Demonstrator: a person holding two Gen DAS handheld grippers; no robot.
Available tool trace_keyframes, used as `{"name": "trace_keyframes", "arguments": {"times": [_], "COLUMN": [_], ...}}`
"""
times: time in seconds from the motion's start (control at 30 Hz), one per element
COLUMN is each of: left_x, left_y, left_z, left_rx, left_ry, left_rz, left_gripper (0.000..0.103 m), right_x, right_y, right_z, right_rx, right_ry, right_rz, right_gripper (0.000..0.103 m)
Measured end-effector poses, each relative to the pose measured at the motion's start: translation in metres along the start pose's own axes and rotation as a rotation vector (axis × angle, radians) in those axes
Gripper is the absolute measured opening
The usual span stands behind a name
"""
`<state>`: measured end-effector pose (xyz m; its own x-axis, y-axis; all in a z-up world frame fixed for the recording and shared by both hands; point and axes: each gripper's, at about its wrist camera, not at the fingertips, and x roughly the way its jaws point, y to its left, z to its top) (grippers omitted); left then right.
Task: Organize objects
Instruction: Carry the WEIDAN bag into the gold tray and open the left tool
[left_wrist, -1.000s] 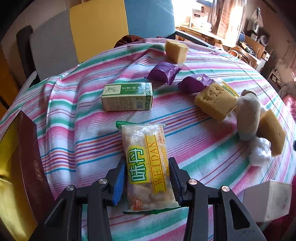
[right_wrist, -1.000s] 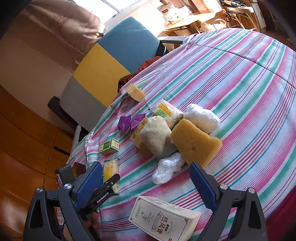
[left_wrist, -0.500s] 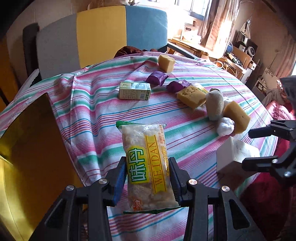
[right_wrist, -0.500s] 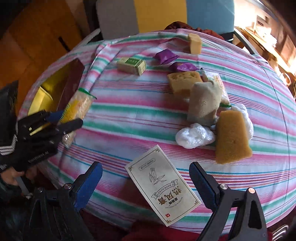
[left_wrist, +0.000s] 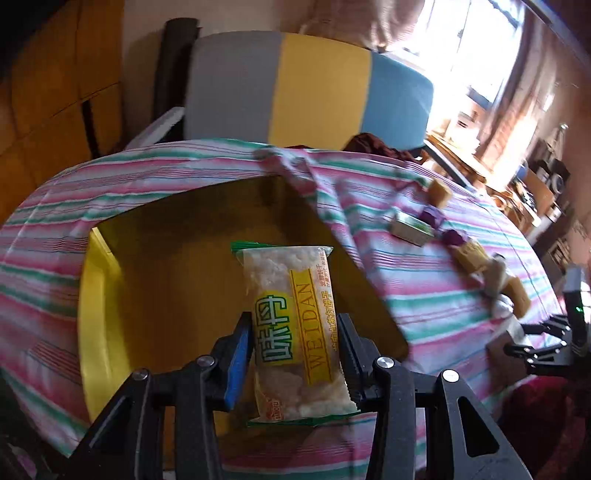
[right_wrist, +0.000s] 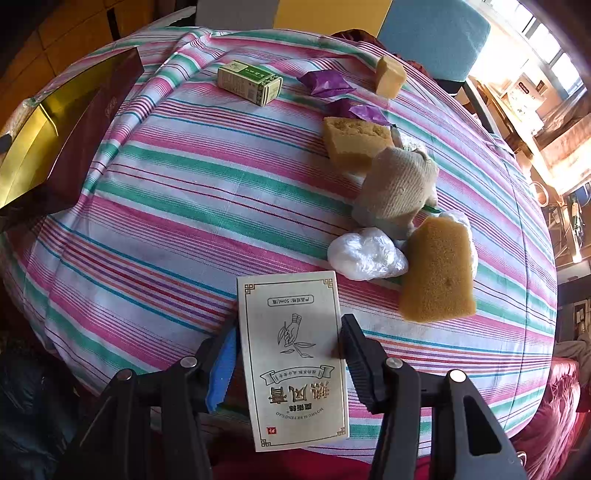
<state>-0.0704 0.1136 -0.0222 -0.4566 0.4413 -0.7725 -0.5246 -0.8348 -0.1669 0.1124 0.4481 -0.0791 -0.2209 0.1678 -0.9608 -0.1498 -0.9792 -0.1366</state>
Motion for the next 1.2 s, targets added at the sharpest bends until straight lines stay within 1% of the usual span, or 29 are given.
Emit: {"name": "trace_keyframes", "arguments": {"times": [0.07, 0.17, 0.27, 0.37, 0.47, 0.5, 0.6, 0.7, 0.77, 0.8, 0.87, 0.9, 0.97, 1.0, 1.03, 1.1, 1.2], "left_x": [0.006, 0.018, 0.034, 0.051, 0.066, 0.071, 0.084, 0.091, 0.090, 0.088, 0.079, 0.073, 0.059, 0.050, 0.042, 0.027, 0.005], "left_y": [0.038, 0.081, 0.114, 0.132, 0.140, 0.142, 0.147, 0.151, 0.150, 0.150, 0.148, 0.146, 0.142, 0.139, 0.137, 0.133, 0.127], "left_z": [0.007, 0.017, 0.024, 0.031, 0.039, 0.042, 0.049, 0.056, 0.058, 0.059, 0.057, 0.056, 0.051, 0.046, 0.040, 0.026, 0.002], "left_rx": [-0.077, -0.142, -0.227, -0.283, -0.317, -0.324, -0.312, -0.293, -0.275, -0.263, -0.249, -0.247, -0.238, -0.235, -0.239, -0.259, -0.265], "left_ry": [0.009, 0.016, 0.039, 0.059, 0.075, 0.079, 0.095, 0.088, 0.073, 0.068, 0.042, 0.029, 0.002, -0.013, -0.026, -0.045, -0.074], "left_rz": [0.043, 0.125, 0.156, 0.181, 0.205, 0.215, 0.263, 0.306, 0.316, 0.323, 0.339, 0.327, 0.311, 0.314, 0.310, 0.289, 0.288], "left_gripper": [0.044, 0.044, 0.044, 0.044, 0.044, 0.045, 0.045, 0.045, 0.048, 0.056, 0.055, 0.054, 0.054, 0.054, 0.056, 0.056, 0.056], "right_x": [0.000, -0.001, 0.000, -0.001, -0.001, -0.006, -0.007, -0.007, -0.008, -0.008, -0.010, -0.007, -0.008, -0.003, 0.000, -0.001, -0.003], "right_y": [-0.003, -0.011, -0.015, -0.021, -0.025, -0.020, -0.021, -0.021, -0.020, -0.021, -0.023, -0.017, -0.020, -0.009, -0.007, -0.006, -0.006], "right_z": [0.000, -0.001, 0.001, 0.001, 0.001, -0.006, -0.007, -0.005, -0.006, -0.006, -0.007, -0.006, -0.006, -0.007, -0.005, -0.004, -0.001], "right_rx": [0.010, 0.024, 0.036, 0.046, 0.055, 0.059, 0.067, 0.068, 0.068, 0.067, 0.068, 0.070, 0.078, 0.082, 0.085, 0.090, 0.113], "right_ry": [-0.001, -0.003, -0.005, -0.005, -0.006, -0.008, -0.009, -0.008, -0.007, -0.006, -0.006, -0.009, -0.011, -0.015, -0.018, -0.028, -0.046], "right_rz": [0.007, 0.021, 0.027, 0.033, 0.038, 0.038, 0.040, 0.040, 0.040, 0.040, 0.037, 0.030, 0.024, 0.019, 0.012, 0.004, 0.002], "right_gripper": [0.054, 0.054, 0.054, 0.054, 0.054, 0.054, 0.054, 0.054, 0.054, 0.054, 0.054, 0.054, 0.053, 0.053, 0.053, 0.052, 0.052]}}
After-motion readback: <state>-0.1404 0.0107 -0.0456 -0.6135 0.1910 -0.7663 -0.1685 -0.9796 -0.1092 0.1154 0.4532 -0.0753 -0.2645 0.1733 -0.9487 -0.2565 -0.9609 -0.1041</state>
